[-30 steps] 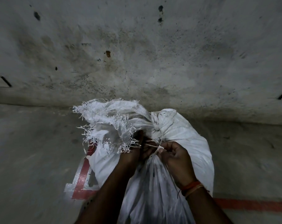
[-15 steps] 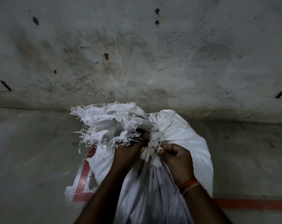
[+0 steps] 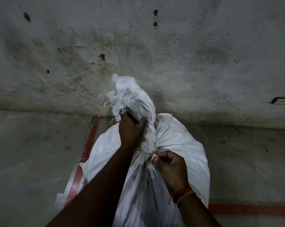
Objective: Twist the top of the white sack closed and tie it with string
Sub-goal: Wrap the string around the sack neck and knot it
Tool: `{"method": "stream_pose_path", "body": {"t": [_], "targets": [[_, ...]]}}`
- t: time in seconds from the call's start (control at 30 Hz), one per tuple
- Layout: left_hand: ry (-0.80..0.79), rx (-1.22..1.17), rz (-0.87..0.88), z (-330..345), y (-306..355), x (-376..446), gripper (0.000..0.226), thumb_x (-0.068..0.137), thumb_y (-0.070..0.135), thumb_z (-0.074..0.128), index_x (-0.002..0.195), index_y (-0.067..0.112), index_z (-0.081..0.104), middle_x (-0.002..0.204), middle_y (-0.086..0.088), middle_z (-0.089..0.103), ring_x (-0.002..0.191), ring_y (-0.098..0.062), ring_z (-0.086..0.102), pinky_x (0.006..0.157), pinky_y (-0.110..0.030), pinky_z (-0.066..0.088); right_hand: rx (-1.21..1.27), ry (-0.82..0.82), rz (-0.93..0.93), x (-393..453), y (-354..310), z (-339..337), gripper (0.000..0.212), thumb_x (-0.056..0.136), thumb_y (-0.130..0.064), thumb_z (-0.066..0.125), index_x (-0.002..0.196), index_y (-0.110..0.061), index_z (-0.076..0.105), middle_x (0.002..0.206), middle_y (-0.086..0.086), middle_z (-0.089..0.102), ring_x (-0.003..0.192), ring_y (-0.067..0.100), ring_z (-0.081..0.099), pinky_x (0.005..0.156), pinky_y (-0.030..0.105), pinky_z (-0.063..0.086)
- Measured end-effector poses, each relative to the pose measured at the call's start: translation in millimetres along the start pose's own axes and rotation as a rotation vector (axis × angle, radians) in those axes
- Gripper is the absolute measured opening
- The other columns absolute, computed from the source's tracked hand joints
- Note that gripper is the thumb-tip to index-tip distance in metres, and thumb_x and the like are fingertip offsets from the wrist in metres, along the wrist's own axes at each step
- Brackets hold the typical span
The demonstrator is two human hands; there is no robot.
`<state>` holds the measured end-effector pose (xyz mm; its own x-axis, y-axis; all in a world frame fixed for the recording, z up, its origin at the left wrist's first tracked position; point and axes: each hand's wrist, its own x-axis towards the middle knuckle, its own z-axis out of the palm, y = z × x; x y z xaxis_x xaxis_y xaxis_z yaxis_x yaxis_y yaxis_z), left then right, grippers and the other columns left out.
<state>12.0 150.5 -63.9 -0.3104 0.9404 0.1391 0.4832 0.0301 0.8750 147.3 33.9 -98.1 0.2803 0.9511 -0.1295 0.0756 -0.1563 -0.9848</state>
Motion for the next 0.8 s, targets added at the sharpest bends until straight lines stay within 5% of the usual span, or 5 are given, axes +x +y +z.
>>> {"method": "stream_pose_path", "body": {"t": [0.13,0.3,0.43,0.53,0.8], "targets": [[-0.207,0.249,0.288,17,1,27,0.054,0.091,0.036,0.065,0.132,0.003,0.053,0.133,-0.021,0.058,0.126,-0.035,0.054,0.104,-0.039,0.043,0.026,0.004,0.014,0,0,1,0.014,0.079,-0.004,0.078,0.084,-0.018,0.079,0.088,-0.004,0.079,0.089,0.010,0.074,0.088,0.031,0.058],[-0.470,0.465,0.282,33,-10,30,0.044,0.103,0.044,0.040,0.098,0.006,0.062,0.101,-0.019,0.063,0.098,-0.037,0.062,0.079,-0.038,0.045,0.084,0.001,0.049,0,3,1,0.012,0.081,0.002,0.074,0.079,-0.009,0.078,0.078,0.002,0.078,0.077,0.016,0.073,0.079,0.030,0.059],[-0.586,0.312,0.292,24,-8,28,0.035,0.101,0.040,0.047,0.109,0.009,0.061,0.110,-0.016,0.063,0.105,-0.032,0.060,0.086,-0.038,0.045,0.119,-0.003,0.069,2,5,0,0.015,0.080,0.002,0.075,0.085,-0.012,0.078,0.087,0.003,0.079,0.085,0.017,0.075,0.078,0.027,0.059],[-0.553,0.138,0.290,6,-5,20,0.046,0.097,0.038,0.056,0.139,0.019,0.052,0.139,-0.005,0.056,0.126,-0.020,0.053,0.104,-0.033,0.042,0.143,-0.004,0.081,3,6,0,0.015,0.081,0.002,0.075,0.089,-0.010,0.077,0.094,0.006,0.079,0.090,0.018,0.074,0.081,0.027,0.058],[-0.297,0.101,0.313,-43,-1,-30,0.052,0.093,0.030,0.066,0.142,0.029,0.049,0.160,-0.004,0.034,0.150,-0.013,0.026,0.105,-0.019,0.029,0.214,-0.008,0.136,3,6,-1,0.015,0.081,0.003,0.075,0.093,-0.006,0.077,0.094,0.013,0.078,0.094,0.028,0.073,0.089,0.040,0.058]]}}
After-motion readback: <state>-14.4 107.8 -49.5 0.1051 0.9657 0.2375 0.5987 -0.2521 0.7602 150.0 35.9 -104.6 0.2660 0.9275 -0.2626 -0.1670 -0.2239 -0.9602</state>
